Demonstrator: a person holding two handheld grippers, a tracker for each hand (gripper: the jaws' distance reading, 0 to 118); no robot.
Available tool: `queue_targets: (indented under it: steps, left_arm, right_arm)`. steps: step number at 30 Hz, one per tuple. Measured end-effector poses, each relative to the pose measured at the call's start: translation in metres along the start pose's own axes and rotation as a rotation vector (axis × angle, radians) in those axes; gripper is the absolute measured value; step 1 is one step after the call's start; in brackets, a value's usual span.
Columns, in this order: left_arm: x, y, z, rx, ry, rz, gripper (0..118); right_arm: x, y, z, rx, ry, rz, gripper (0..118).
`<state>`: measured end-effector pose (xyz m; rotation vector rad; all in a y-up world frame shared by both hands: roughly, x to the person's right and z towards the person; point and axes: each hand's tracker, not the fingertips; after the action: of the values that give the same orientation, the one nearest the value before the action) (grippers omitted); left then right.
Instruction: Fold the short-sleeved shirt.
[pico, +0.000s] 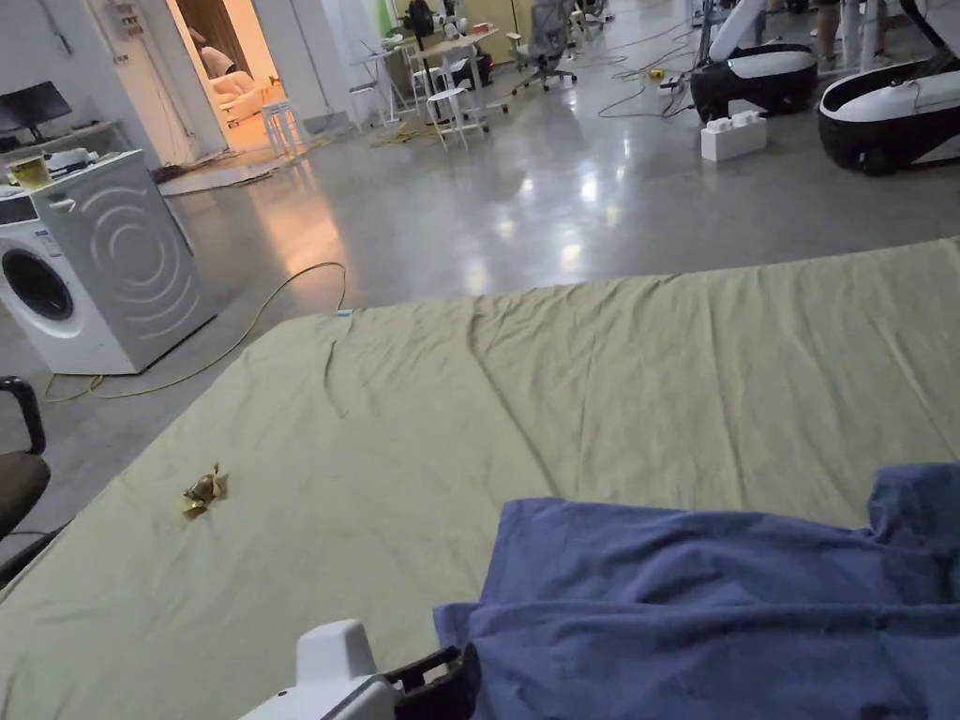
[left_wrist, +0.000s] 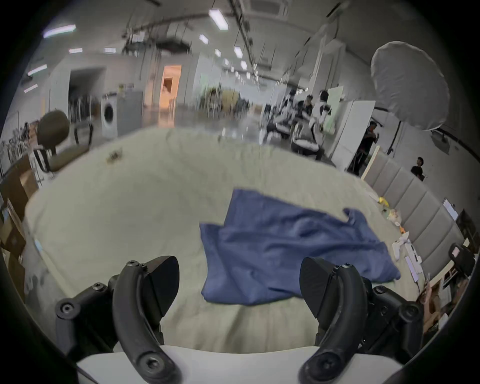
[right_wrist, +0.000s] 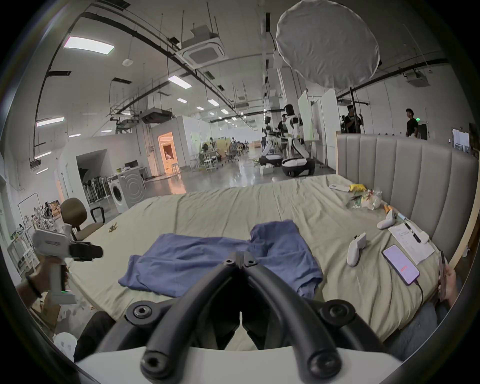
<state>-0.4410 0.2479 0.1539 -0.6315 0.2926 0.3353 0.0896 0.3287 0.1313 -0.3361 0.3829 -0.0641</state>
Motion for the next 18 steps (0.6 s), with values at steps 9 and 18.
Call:
queue_targets:
  steps: [9,18]
  left_arm:
    - [-0.014,-0.029,-0.119,-0.29,0.041,0.024,66]
    - [0.031,-0.034,-0.123,-0.352,0.097,-0.341,8]
  right_arm:
    - [0.013,-0.009,-0.009,-0.069,-0.036,-0.01,0]
    - [0.037,-0.025,-0.048,-0.168,-0.082,-0.084,3]
